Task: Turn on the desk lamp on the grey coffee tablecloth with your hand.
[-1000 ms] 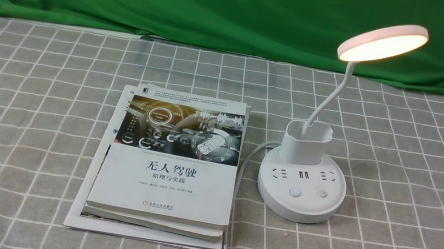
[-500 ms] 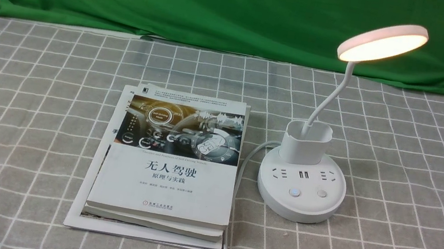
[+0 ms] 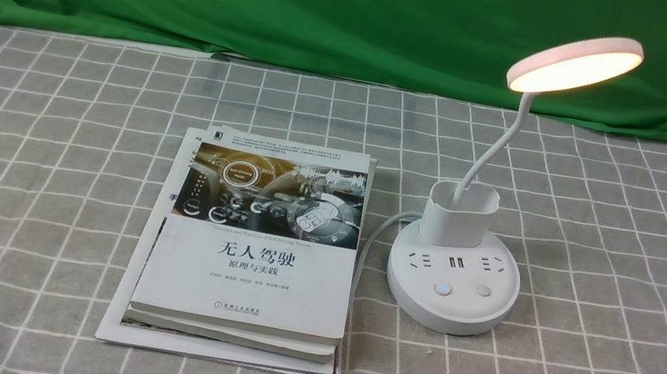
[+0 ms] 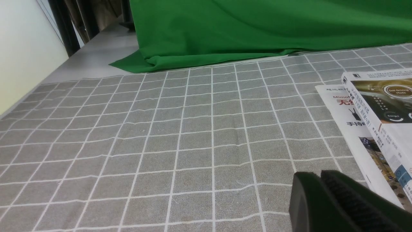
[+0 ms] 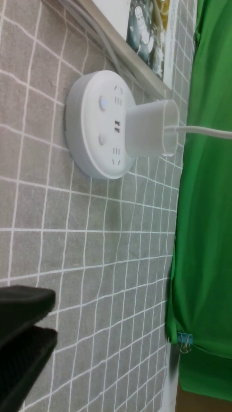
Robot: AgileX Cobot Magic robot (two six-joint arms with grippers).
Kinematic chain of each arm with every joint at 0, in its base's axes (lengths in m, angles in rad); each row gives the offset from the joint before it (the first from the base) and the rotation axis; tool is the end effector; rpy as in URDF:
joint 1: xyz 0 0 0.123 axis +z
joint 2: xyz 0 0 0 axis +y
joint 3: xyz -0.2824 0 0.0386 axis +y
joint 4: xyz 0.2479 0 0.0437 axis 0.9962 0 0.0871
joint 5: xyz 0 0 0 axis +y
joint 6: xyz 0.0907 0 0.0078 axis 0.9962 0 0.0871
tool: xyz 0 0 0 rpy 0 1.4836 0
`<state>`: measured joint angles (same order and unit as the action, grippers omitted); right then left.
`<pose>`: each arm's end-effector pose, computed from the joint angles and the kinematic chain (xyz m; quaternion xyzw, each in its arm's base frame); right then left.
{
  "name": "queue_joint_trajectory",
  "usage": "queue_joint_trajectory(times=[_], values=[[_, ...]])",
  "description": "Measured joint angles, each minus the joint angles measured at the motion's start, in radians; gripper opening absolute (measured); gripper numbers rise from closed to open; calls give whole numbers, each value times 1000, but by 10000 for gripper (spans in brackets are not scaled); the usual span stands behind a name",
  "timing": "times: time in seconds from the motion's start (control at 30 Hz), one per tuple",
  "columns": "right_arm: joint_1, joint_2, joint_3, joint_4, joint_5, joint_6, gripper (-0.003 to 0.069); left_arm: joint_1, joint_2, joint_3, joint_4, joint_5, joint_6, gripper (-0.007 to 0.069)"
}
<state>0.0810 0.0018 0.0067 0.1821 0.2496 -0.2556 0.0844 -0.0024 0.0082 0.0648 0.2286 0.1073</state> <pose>0.0551 0.0086 0.1885 -0.0754 0.7598 0.0177 0.6455 0.0554 0.0060 0.1897 0.0278 0.7565 0.0885 0.6474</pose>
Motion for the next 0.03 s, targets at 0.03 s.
queue_joint_trajectory(times=[0.03], values=[[0,0,0,0,0,0,165,0,0,0,0,0,0,19]])
